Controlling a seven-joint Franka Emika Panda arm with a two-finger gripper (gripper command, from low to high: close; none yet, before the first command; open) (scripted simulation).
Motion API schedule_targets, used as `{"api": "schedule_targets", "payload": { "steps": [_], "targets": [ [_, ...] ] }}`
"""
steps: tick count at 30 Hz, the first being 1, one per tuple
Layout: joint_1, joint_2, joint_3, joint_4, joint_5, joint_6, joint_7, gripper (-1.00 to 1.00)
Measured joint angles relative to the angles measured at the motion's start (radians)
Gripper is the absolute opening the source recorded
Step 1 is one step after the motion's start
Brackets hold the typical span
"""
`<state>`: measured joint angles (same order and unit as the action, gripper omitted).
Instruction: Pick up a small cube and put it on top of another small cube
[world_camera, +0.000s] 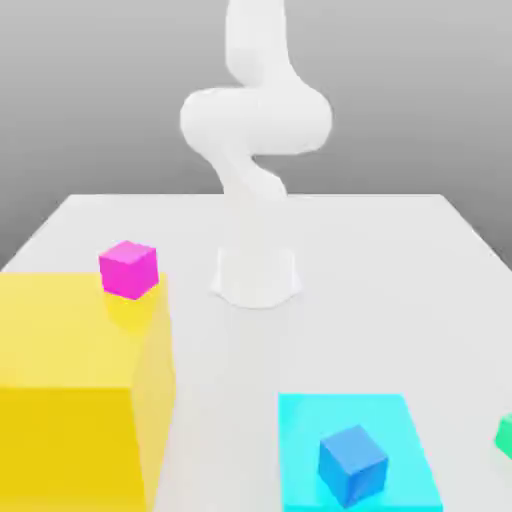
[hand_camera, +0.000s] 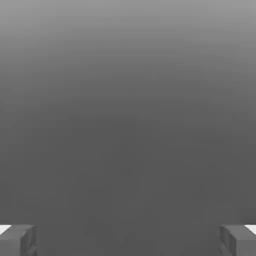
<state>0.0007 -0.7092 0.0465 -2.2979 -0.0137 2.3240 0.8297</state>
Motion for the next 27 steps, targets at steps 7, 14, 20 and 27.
{"api": "schedule_targets", "payload": {
  "steps": [7,14,20,27],
  "targets": [
    [0.007,0.257,0.136,0.006,-0.056,0.069,0.097,0.0],
    [0.033,0.51,0.258,0.012,-0.144,0.136,0.216,0.0],
    [0.117,0.732,0.318,0.018,-0.235,0.19,0.328,0.0],
    [0.217,0.983,0.344,0.023,-0.298,0.258,0.429,0.0]
  ]
}}
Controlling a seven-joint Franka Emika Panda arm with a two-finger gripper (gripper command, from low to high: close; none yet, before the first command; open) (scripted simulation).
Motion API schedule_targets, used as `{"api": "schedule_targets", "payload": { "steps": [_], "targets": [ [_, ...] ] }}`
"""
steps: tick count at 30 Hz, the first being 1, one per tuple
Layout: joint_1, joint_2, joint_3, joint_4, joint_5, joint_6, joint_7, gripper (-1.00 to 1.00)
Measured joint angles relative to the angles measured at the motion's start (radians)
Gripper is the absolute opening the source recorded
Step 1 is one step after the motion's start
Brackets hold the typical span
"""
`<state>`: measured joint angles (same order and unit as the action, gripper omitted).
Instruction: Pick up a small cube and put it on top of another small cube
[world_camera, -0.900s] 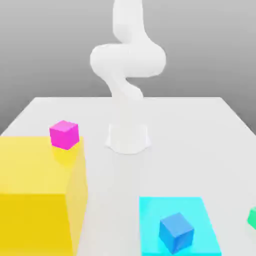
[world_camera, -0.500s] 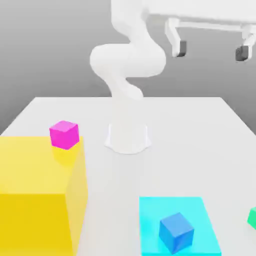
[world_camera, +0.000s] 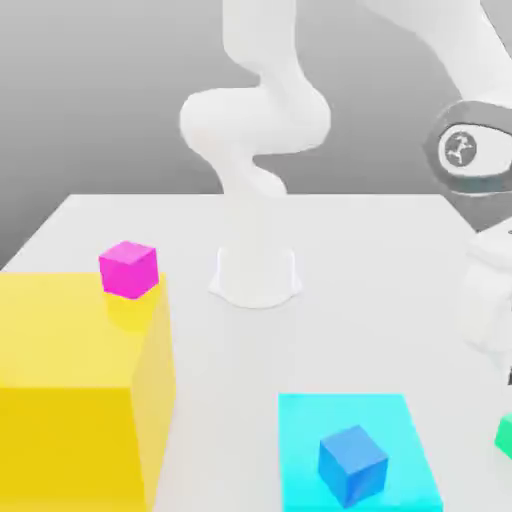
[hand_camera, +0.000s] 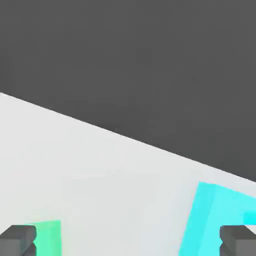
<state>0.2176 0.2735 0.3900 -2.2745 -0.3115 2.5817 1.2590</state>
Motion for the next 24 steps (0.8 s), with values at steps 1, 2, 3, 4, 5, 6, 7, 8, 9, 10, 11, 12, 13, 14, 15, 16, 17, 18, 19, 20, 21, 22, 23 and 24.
{"api": "schedule_targets", "payload": {
  "steps": [1,2,3,4,5,6,7,8,9,10,11,12,13,14,15,16,17,18,19,20,21,22,23,24],
  "targets": [
    [0.016,0.034,0.005,0.0,-0.004,0.011,0.011,0.0],
    [0.033,0.068,0.009,0.001,-0.005,0.022,0.02,0.0],
    [0.048,0.103,0.012,0.002,-0.01,0.035,0.03,0.0],
    [0.064,0.138,0.002,0.008,-0.024,0.054,0.044,0.0],
    [0.081,0.174,-0.014,0.016,-0.043,0.077,0.06,0.0],
    [0.1,0.211,-0.035,0.024,-0.064,0.102,0.076,0.0],
    [0.121,0.247,-0.06,0.033,-0.082,0.128,0.09,0.0],
    [0.137,0.273,-0.078,0.04,-0.095,0.148,0.1,-1.0],
    [0.137,0.273,-0.078,0.04,-0.095,0.148,0.1,-1.0],
    [0.137,0.273,-0.078,0.04,-0.095,0.148,0.1,-1.0],
    [0.137,0.273,-0.078,0.04,-0.095,0.149,0.1,-1.0],
    [0.137,0.273,-0.078,0.04,-0.095,0.149,0.1,-1.0],
    [0.137,0.273,-0.078,0.04,-0.095,0.15,0.1,-1.0],
    [0.145,0.286,-0.087,0.044,-0.103,0.159,0.106,-1.0],
    [0.139,0.275,-0.08,0.04,-0.096,0.151,0.101,-1.0],
    [0.126,0.251,-0.064,0.034,-0.081,0.133,0.09,-1.0],
    [0.112,0.22,-0.045,0.026,-0.061,0.111,0.075,-1.0],
    [0.098,0.186,-0.026,0.017,-0.038,0.087,0.058,-1.0],
    [0.083,0.151,-0.009,0.007,-0.014,0.062,0.042,-1.0],
    [0.065,0.115,-0.013,-0.003,0.003,0.038,0.038,-1.0],
    [0.044,0.08,-0.026,-0.014,0.015,0.015,0.041,-1.0],
    [0.024,0.045,-0.043,-0.025,0.027,-0.009,0.046,-1.0],
    [0.002,0.01,-0.06,-0.037,0.037,-0.032,0.053,-1.0],
    [-0.02,-0.025,-0.079,-0.048,0.048,-0.055,0.06,-1.0]
  ]
}}
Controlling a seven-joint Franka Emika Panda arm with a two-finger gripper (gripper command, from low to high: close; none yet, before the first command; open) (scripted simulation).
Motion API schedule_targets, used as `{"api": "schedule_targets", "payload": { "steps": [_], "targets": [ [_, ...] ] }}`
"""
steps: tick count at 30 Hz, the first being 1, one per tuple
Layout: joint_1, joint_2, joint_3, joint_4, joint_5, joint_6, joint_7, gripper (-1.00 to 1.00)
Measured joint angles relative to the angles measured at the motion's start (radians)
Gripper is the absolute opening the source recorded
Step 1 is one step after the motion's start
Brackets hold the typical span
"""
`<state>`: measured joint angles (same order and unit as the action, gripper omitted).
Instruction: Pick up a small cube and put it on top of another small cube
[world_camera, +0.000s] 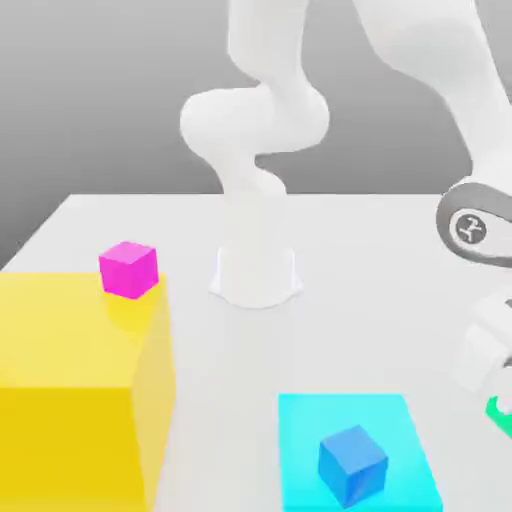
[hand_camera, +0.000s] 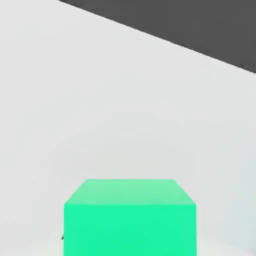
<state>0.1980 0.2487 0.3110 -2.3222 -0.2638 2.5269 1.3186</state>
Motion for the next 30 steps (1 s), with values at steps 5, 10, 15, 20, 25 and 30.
{"api": "schedule_targets", "payload": {
  "steps": [5,10,15,20,25,30],
  "targets": [
    [-0.128,-0.175,-0.099,-0.056,0.046,-0.115,0.04,-1.0],
    [-0.266,-0.352,-0.161,-0.113,0.093,-0.23,0.081,-1.0],
    [-0.358,-0.531,-0.253,-0.17,0.138,-0.342,0.124,-1.0],
    [-0.46,-0.715,-0.349,-0.228,0.18,-0.453,0.174,-1.0],
    [-0.526,-0.805,-0.412,-0.312,0.203,-0.446,0.208,-1.0],
    [-0.534,-0.768,-0.417,-0.378,0.204,-0.343,0.207,1.0]
  ]
}}
